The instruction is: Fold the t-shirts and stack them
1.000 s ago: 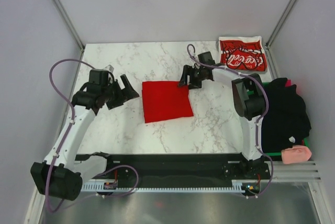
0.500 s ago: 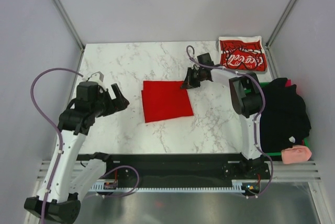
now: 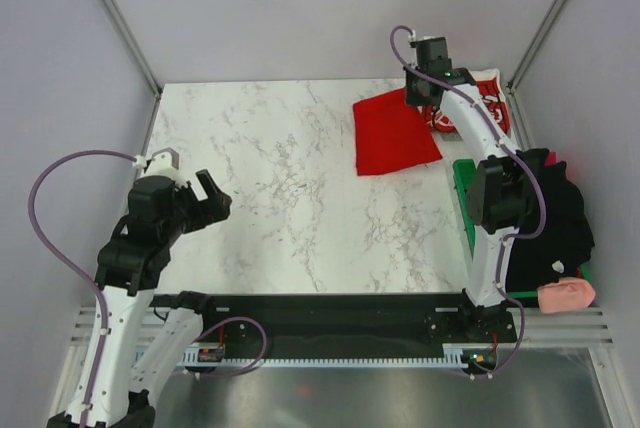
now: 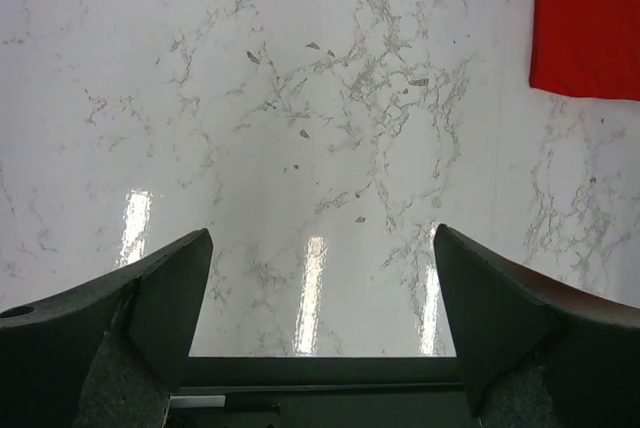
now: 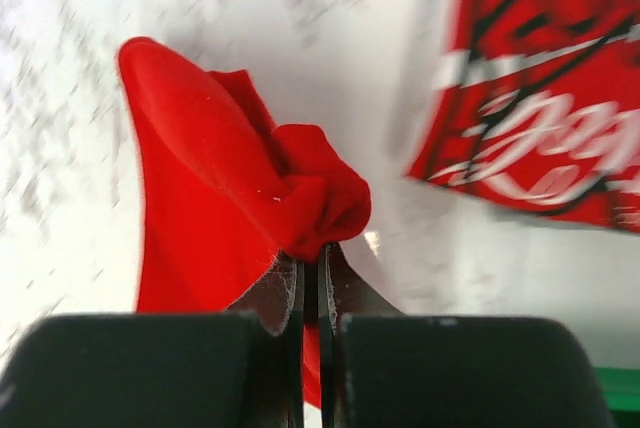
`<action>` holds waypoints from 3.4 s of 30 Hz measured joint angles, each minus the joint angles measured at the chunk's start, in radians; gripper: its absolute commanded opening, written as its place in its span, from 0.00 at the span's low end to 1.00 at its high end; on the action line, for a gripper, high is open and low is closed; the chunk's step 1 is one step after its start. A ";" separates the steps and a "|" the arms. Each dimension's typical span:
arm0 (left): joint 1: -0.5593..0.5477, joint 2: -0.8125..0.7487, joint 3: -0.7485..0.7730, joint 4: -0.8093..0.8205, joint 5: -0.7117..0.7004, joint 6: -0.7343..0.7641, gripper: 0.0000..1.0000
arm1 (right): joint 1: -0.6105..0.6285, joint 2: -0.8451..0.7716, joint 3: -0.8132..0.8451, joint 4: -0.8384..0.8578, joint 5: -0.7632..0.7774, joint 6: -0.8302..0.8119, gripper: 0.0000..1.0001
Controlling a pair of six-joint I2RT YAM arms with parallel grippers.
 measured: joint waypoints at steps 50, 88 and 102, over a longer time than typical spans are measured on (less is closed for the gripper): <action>-0.013 0.056 -0.046 -0.004 -0.225 -0.054 0.95 | -0.314 0.349 0.396 0.299 0.202 -0.298 0.00; -0.002 -0.059 -0.154 0.161 -0.036 -0.050 1.00 | -0.229 -1.072 -0.855 0.349 -0.209 0.356 0.98; -0.002 -0.069 -0.160 0.204 0.054 -0.010 1.00 | -0.084 -1.493 -1.330 0.080 -0.349 0.459 0.98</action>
